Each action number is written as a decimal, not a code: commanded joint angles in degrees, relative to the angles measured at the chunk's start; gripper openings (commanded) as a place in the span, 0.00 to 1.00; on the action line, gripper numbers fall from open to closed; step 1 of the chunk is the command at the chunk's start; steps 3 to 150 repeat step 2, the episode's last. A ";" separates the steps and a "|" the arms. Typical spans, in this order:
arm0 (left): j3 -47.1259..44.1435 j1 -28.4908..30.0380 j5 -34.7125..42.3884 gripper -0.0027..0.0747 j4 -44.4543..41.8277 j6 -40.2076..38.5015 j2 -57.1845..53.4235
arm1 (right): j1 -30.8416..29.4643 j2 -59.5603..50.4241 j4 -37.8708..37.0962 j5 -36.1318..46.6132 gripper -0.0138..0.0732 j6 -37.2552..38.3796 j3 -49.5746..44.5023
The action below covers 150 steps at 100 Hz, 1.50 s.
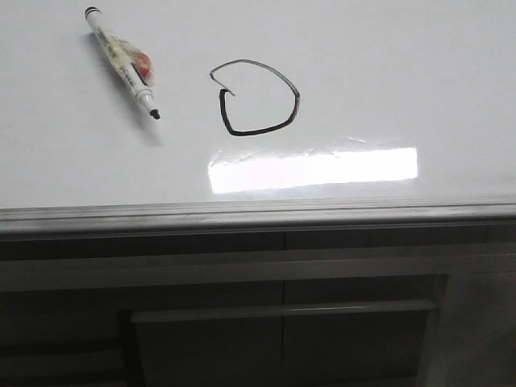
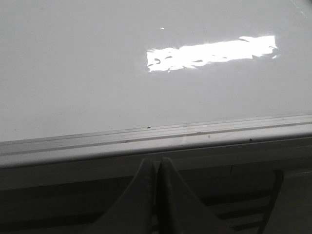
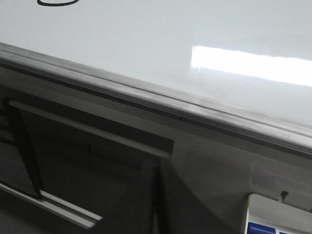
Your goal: Write number 0 on whiteboard
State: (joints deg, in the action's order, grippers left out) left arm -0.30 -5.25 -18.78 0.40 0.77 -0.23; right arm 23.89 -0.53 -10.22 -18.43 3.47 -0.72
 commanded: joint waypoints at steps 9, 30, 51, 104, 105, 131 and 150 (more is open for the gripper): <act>-1.76 0.12 2.74 0.01 0.59 -0.08 -1.56 | -0.54 -1.12 -0.87 1.11 0.10 0.05 -0.65; -1.76 0.12 2.74 0.01 0.59 -0.08 -1.56 | -0.54 -1.12 -0.87 1.11 0.10 0.05 -0.65; -1.76 0.12 2.74 0.01 0.59 -0.08 -1.56 | -0.54 -1.12 -0.87 1.11 0.10 0.05 -0.65; -1.76 0.12 2.74 0.01 0.59 -0.08 -1.56 | -0.54 -1.12 -0.87 1.11 0.10 0.05 -0.65; -1.76 0.12 2.74 0.01 0.59 -0.08 -1.56 | -0.54 -1.12 -0.87 1.11 0.10 0.05 -0.65; -1.76 0.12 2.74 0.01 0.59 -0.08 -1.56 | -0.54 -1.12 -0.87 1.11 0.10 0.05 -0.65; -1.76 0.12 2.74 0.01 0.59 -0.08 -1.56 | -0.54 -1.12 -0.87 1.11 0.10 0.05 -0.65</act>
